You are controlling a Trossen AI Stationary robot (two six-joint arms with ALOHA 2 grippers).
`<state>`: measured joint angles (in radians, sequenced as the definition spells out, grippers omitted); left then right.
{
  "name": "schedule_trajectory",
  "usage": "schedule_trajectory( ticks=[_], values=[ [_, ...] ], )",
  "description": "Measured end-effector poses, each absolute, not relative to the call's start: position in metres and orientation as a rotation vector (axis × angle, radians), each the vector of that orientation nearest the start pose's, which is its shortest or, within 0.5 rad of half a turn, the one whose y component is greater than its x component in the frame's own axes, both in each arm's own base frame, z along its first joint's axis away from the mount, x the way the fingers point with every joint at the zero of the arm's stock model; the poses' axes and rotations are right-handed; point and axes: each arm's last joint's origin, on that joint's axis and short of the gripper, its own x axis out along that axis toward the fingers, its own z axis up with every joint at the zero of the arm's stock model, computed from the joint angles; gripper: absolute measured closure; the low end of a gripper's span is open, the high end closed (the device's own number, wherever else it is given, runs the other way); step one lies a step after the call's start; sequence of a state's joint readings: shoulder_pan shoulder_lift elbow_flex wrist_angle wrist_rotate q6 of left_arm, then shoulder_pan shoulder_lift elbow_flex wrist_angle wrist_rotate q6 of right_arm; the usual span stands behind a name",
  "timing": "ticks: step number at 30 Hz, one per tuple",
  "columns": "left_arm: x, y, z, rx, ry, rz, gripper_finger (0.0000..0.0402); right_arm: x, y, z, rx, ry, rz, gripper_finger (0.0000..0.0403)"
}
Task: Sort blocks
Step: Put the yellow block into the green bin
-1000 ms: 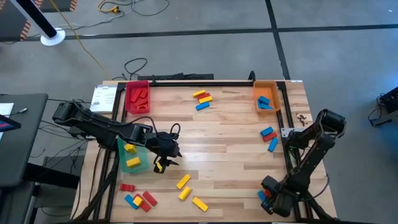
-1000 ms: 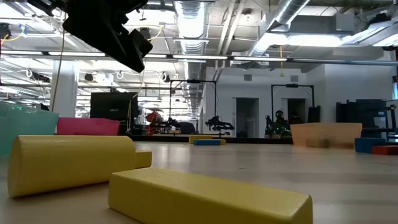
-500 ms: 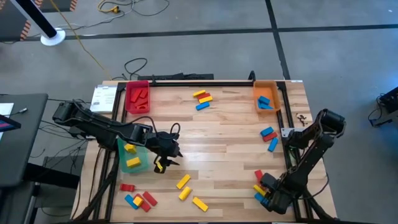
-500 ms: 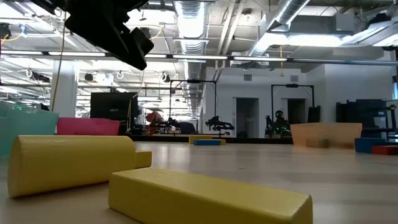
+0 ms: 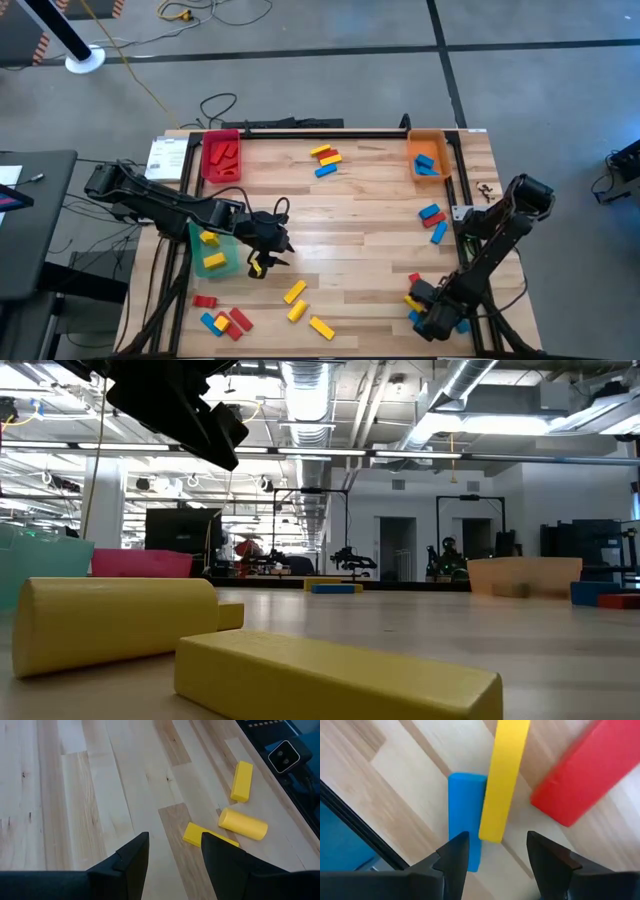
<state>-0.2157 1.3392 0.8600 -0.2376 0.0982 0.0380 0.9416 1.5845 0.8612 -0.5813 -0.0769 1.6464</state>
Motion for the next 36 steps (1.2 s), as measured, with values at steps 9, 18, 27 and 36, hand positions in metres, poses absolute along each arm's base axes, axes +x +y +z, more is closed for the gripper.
schedule_trajectory(
  ticks=[9, 18, 27, 36],
  values=[
    [0.270, -0.062, 0.238, 0.078, 0.710, -0.314, 0.0225, 0.168, 0.209, 0.156, 0.722, 1.448, -0.369, 0.0188],
    [0.270, -0.062, 0.238, 0.078, 0.710, -0.314, 0.0225, 0.181, 0.198, 0.156, 0.698, 1.437, -0.359, 0.0227],
    [0.272, -0.062, 0.239, 0.079, 0.686, -0.315, 0.0225, 0.182, 0.196, 0.156, 0.681, 1.439, -0.349, 0.0297],
    [0.276, -0.063, 0.245, 0.076, 0.613, -0.317, 0.0225, 0.189, 0.200, 0.165, 0.649, 1.420, -0.275, 0.0338]
  ],
)
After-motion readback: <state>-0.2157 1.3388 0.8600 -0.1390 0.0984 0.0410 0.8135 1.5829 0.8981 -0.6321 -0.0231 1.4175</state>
